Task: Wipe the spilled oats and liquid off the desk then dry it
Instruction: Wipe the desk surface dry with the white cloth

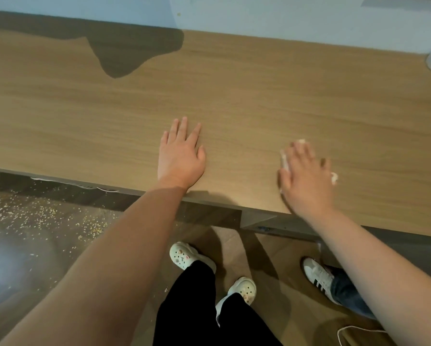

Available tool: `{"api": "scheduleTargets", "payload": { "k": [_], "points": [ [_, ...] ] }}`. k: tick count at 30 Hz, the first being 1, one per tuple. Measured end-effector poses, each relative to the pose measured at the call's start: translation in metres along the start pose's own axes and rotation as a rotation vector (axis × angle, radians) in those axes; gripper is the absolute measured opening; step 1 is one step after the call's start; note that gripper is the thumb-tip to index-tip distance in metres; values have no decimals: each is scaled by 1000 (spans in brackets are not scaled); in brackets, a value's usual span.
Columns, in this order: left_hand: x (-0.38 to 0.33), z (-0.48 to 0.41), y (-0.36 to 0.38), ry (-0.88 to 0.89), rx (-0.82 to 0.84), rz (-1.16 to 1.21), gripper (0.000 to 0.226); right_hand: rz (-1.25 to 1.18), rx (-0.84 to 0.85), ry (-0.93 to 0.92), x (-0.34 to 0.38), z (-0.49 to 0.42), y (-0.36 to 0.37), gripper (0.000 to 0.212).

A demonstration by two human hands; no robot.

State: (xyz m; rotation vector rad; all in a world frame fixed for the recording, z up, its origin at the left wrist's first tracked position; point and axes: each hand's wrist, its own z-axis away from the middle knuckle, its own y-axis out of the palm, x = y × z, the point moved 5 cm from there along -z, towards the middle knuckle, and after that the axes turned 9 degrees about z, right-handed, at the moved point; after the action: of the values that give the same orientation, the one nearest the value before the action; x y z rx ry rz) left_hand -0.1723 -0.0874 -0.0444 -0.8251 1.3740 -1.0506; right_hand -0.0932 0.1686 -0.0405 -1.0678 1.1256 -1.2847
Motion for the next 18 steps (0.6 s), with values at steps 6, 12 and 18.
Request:
{"api": "scheduleTargets", "payload": {
  "k": [6, 12, 18],
  "points": [
    [0, 0, -3, -5, -3, 27, 55, 11, -26, -117, 45, 8, -2, 61],
    [-3, 3, -4, -9, 6, 46, 55, -185, -49, 75, -12, -35, -11, 69],
    [-6, 1, -8, -58, -18, 70, 53, -308, -77, -35, 26, -35, -24, 55]
  ]
}}
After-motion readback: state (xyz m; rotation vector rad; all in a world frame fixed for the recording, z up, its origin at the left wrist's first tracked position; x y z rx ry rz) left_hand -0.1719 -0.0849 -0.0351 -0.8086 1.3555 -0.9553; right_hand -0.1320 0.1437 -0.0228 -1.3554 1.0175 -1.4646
